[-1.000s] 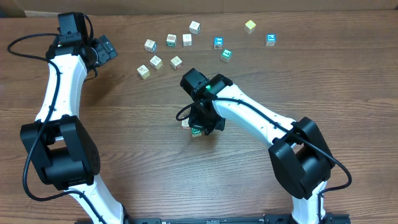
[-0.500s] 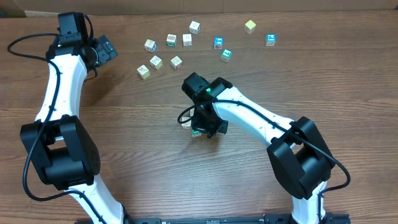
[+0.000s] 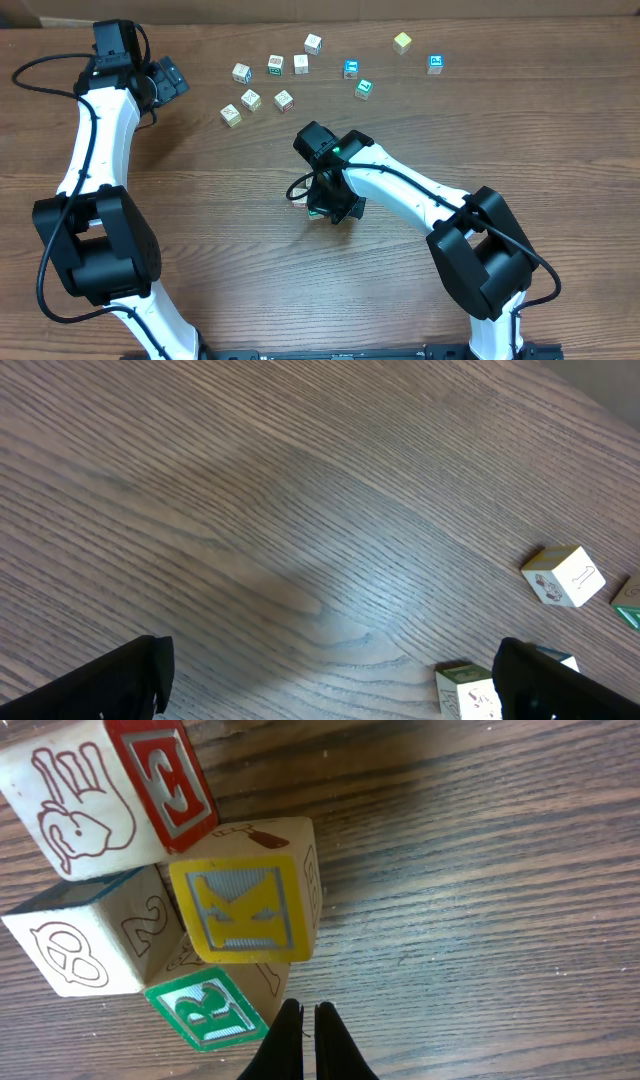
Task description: Form a circle
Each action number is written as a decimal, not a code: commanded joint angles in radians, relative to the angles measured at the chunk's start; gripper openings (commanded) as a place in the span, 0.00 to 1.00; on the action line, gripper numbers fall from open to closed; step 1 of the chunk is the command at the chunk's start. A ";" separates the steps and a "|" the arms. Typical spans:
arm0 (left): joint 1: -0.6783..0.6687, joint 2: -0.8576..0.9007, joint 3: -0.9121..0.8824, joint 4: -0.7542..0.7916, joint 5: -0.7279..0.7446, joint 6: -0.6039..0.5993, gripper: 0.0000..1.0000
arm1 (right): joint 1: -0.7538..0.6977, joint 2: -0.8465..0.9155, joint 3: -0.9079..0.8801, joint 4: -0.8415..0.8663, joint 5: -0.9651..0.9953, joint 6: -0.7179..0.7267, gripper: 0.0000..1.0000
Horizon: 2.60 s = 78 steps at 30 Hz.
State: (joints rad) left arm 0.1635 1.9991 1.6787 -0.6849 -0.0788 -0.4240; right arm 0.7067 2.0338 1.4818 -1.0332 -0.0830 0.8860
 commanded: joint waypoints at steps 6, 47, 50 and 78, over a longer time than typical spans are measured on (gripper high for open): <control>-0.007 -0.011 0.011 0.002 0.001 -0.003 1.00 | 0.007 0.002 -0.005 0.006 -0.025 0.008 0.04; -0.007 -0.011 0.011 0.002 0.001 -0.003 1.00 | 0.109 0.011 -0.005 0.025 -0.075 0.008 0.04; -0.007 -0.011 0.011 0.002 0.001 -0.003 1.00 | 0.109 0.027 -0.005 0.029 -0.076 0.009 0.04; -0.007 -0.011 0.011 0.002 0.001 -0.003 1.00 | 0.071 0.037 -0.005 0.056 -0.064 0.023 0.04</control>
State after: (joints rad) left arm 0.1635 1.9991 1.6787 -0.6849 -0.0788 -0.4240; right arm 0.7841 2.0621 1.4807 -0.9802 -0.1665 0.8986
